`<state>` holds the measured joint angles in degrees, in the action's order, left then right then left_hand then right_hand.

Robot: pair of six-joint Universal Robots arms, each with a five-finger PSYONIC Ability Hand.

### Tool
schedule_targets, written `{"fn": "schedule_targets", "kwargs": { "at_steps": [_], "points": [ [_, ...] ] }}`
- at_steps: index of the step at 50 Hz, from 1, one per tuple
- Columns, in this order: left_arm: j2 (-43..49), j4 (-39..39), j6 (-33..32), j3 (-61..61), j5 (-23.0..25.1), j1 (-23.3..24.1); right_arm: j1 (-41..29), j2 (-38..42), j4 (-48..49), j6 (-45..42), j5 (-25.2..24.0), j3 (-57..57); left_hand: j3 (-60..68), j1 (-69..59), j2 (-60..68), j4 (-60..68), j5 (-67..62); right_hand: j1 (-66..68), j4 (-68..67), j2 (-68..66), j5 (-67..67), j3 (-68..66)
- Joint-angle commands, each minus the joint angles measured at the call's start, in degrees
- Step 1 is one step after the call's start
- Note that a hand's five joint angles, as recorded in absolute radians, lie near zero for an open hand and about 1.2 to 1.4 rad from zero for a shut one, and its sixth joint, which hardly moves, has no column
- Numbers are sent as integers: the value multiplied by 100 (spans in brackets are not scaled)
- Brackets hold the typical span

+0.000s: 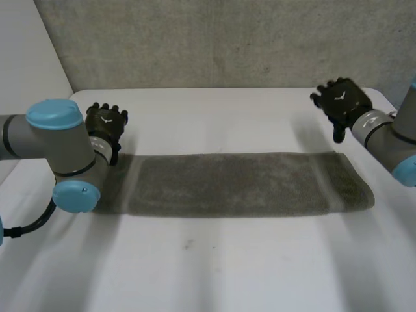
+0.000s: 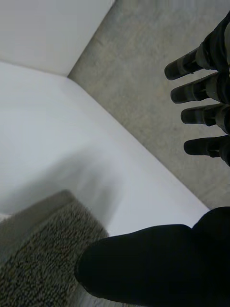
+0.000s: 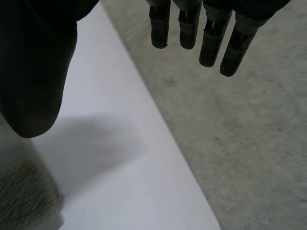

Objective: Fold the towel.

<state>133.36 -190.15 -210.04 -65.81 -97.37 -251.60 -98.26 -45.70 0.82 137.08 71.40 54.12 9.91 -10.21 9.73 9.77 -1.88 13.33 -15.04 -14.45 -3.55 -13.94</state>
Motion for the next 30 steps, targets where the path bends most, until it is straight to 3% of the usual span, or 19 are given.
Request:
{"fn": "schedule_targets", "kwargs": {
  "at_steps": [1, 9, 13, 19, 30],
  "points": [
    [-634, 39, 139, -571, -19, -11, 149, -666, -38, 601, 23, 387, 9, 21, 27, 23, 188, -333, 504, 445, 355, 394],
    [-1452, -13, 525, -1590, 69, -29, 421, -1554, -205, 592, -30, 1643, 9, 21, 27, 23, 188, -333, 504, 445, 355, 394],
    [-1961, -66, 867, -2188, 463, -73, 562, -2012, -486, 592, -47, 2443, 9, 21, 27, 23, 188, -333, 504, 445, 355, 394],
    [-2367, -189, 1281, -2760, 877, -117, 720, -2180, -706, 592, -179, 3278, 9, 21, 27, 23, 188, -110, 281, 222, 132, 171],
    [-2473, -576, 1378, -3253, 904, -143, 993, -2066, -111, 601, -830, 4220, 9, 21, 27, 23, 188, 952, -781, -840, -929, -891]
  ]
}}
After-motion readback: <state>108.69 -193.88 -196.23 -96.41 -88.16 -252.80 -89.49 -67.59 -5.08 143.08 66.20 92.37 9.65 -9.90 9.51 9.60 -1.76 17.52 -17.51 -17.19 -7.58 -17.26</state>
